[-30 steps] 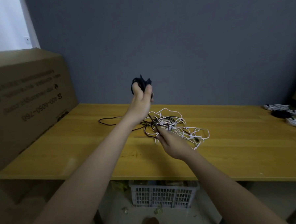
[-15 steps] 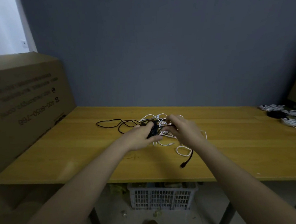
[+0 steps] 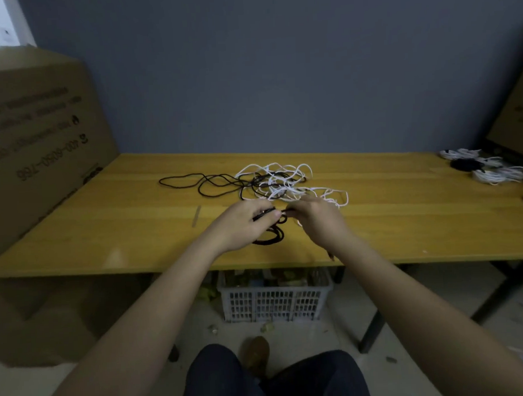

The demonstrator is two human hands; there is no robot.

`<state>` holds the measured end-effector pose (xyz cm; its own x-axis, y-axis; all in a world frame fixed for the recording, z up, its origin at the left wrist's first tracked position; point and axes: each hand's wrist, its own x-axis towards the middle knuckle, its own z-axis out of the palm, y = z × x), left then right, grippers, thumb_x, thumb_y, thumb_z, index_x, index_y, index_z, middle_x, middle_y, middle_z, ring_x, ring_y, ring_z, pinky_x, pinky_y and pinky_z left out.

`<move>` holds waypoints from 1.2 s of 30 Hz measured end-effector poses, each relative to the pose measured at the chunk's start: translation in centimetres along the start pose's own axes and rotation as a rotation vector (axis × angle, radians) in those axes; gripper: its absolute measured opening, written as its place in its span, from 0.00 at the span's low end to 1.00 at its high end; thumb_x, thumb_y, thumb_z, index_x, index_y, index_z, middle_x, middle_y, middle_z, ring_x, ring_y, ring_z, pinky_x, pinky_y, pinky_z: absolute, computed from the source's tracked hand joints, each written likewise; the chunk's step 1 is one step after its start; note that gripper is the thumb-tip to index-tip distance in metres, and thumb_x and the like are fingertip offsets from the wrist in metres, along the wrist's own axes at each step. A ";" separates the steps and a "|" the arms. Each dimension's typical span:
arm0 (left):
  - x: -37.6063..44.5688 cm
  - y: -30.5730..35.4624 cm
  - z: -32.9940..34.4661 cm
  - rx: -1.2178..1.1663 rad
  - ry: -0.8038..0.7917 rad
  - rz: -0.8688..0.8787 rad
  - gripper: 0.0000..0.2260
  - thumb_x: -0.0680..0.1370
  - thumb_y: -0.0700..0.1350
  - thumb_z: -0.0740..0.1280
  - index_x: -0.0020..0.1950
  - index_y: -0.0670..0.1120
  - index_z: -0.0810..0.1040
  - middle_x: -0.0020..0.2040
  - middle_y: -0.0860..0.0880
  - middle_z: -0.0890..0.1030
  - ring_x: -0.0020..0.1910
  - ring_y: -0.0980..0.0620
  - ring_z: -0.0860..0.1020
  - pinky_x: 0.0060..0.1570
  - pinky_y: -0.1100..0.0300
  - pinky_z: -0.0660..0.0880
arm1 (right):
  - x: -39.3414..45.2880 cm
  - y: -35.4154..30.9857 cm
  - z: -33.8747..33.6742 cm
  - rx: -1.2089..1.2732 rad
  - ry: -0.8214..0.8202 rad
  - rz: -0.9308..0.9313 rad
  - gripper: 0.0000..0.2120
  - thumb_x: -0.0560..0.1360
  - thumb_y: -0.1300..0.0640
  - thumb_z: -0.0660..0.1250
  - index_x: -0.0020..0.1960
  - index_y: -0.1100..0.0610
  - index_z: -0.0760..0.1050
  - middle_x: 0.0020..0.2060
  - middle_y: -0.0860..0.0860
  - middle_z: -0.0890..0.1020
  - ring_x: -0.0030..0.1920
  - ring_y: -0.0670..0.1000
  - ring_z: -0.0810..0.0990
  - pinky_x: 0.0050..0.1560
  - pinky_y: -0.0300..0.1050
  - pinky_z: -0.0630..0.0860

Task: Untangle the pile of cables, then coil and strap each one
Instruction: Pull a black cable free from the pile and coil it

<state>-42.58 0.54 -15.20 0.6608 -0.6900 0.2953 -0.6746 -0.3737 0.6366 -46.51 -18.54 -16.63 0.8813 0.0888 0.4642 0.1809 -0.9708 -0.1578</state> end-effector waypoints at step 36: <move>-8.2 7.4 13.8 -1.029 0.195 -0.363 0.23 0.80 0.62 0.53 0.47 0.50 0.82 0.42 0.50 0.83 0.45 0.54 0.81 0.54 0.52 0.76 | -16.3 -5.2 0.9 0.970 0.564 0.436 0.07 0.83 0.53 0.55 0.54 0.53 0.70 0.42 0.46 0.78 0.42 0.41 0.77 0.44 0.39 0.73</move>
<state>-57.51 -5.13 -22.75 0.8655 -0.5004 0.0210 0.1047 0.2219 0.9694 -61.48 -14.74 -24.13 0.6789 -0.5499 0.4865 0.3821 -0.3012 -0.8736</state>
